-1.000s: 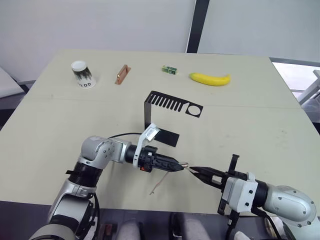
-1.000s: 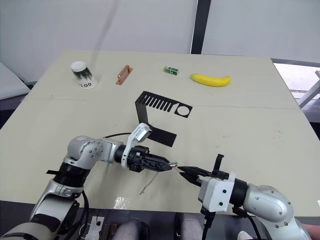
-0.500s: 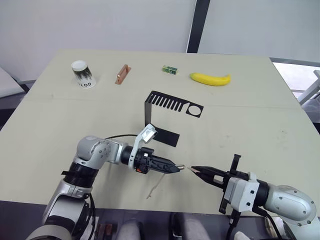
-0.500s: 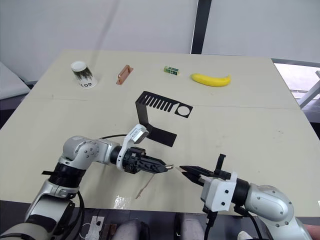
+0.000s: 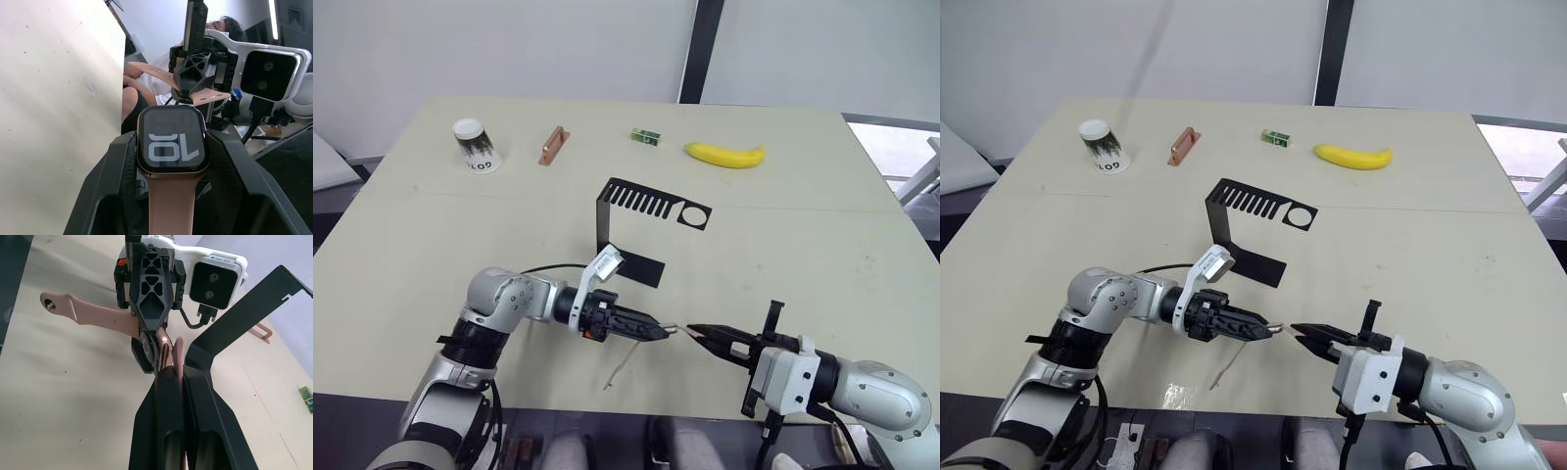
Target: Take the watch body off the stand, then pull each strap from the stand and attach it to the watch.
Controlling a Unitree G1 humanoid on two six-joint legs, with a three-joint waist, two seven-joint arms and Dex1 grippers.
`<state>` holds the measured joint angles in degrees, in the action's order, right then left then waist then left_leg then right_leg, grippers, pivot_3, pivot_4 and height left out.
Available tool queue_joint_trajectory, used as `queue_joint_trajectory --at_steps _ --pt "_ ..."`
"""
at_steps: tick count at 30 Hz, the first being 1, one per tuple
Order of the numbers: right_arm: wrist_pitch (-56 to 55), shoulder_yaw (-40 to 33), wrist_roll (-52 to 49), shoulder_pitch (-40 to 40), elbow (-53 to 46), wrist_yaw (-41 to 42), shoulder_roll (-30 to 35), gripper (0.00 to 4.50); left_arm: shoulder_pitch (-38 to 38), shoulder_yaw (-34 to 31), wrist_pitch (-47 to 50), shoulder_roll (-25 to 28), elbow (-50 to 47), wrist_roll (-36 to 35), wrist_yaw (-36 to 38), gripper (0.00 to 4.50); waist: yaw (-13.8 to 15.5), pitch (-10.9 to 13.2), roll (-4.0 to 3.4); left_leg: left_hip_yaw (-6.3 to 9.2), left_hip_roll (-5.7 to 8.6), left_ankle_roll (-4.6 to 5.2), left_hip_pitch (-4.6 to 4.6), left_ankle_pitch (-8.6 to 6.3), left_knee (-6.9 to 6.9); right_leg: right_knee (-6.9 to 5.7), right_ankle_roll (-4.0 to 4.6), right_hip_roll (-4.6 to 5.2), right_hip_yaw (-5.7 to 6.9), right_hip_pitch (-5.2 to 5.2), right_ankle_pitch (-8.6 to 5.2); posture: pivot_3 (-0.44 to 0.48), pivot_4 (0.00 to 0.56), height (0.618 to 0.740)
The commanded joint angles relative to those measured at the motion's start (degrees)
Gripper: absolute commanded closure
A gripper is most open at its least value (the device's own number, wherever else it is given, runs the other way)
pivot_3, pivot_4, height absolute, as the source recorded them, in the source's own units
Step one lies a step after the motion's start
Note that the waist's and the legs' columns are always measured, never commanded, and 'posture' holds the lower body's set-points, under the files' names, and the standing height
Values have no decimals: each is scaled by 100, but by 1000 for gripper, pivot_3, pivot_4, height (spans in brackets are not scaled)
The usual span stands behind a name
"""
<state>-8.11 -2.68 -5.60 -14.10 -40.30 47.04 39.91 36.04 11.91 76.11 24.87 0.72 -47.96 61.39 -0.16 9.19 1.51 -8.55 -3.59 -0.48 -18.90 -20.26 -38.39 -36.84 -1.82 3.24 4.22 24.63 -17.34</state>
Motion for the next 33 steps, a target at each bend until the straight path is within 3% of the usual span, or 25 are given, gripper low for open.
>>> queue_joint_trajectory --at_steps 1,33 --pt "-40 -10 -7 -19 -139 -106 -20 4500 38 -51 -4 -54 -187 -95 -41 2902 0 0 0 0 0 0 0 0 0 0 0 0 0 0 0 0 150 740" --pt "-321 60 18 -63 90 -14 40 4500 -69 -51 2 -85 -190 -122 -155 2902 0 1 0 1 0 0 -2 0 1 1 0 0 0 1 0 0 150 740"
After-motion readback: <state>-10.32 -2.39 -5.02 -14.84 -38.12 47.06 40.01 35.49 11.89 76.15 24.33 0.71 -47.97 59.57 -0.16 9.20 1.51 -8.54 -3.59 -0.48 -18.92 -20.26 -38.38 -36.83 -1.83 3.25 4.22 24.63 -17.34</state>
